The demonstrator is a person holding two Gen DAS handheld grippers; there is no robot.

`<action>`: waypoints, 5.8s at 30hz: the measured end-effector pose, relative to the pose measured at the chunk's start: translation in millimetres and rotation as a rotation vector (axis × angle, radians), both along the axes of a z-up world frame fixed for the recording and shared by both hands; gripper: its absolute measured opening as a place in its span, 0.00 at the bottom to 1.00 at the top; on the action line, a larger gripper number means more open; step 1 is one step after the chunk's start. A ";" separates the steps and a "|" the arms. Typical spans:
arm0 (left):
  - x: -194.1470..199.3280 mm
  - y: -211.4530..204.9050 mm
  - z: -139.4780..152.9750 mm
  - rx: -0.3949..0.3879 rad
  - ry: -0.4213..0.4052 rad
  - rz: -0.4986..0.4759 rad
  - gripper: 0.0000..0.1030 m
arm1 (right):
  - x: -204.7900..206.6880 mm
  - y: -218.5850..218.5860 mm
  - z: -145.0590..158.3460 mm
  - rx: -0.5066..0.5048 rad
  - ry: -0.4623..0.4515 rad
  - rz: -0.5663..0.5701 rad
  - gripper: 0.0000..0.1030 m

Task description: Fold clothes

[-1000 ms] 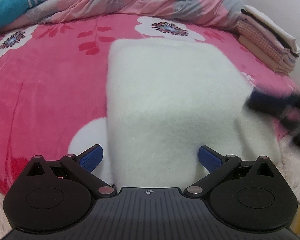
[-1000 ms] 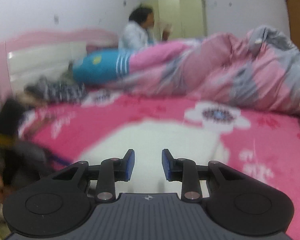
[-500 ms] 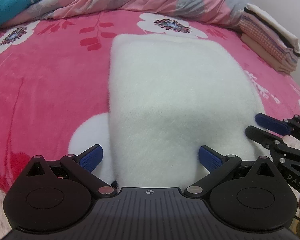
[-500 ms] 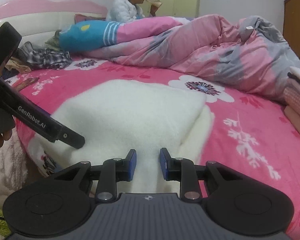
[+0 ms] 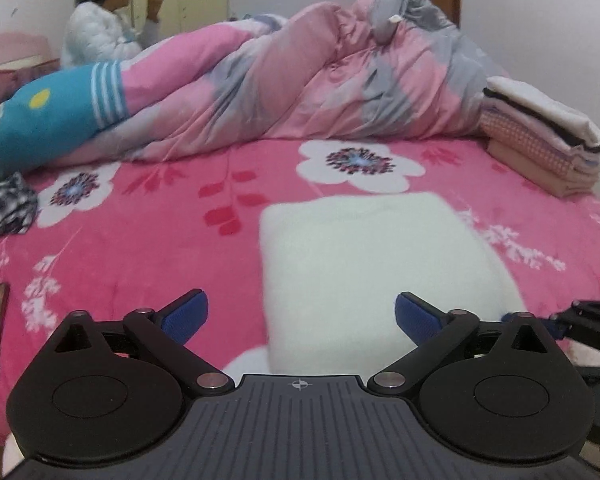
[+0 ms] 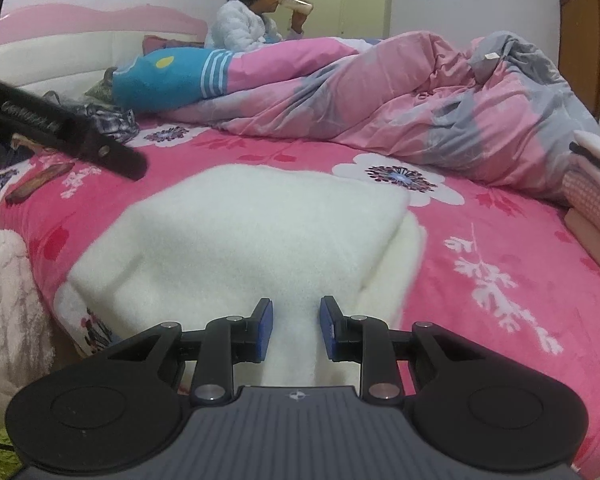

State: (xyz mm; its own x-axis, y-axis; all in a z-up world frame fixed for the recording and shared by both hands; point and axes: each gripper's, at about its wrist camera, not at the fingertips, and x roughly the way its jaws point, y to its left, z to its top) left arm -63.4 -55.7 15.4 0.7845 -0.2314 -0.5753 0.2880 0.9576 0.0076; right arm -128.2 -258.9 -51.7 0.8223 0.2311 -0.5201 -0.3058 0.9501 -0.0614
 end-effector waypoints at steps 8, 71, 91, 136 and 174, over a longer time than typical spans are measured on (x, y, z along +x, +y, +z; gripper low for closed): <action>10.0 -20.3 -33.8 0.007 0.069 -0.075 0.67 | -2.4 -2.9 -2.7 0.032 -0.013 -0.011 0.27; 95.6 -0.6 -37.4 -0.484 0.383 -0.222 0.90 | 144.1 -101.3 6.8 0.680 0.432 0.055 0.56; 107.4 -189.8 69.3 -0.403 0.168 -0.634 0.89 | 73.7 -237.5 137.4 0.454 -0.011 -0.079 0.55; 368.7 -431.6 63.6 -0.705 0.300 -0.662 0.95 | 312.8 -626.4 125.0 0.447 -0.123 -0.318 0.90; 415.4 -530.9 48.9 -0.264 -0.029 -0.556 0.88 | 207.5 -584.3 104.5 0.514 -0.270 -0.583 0.30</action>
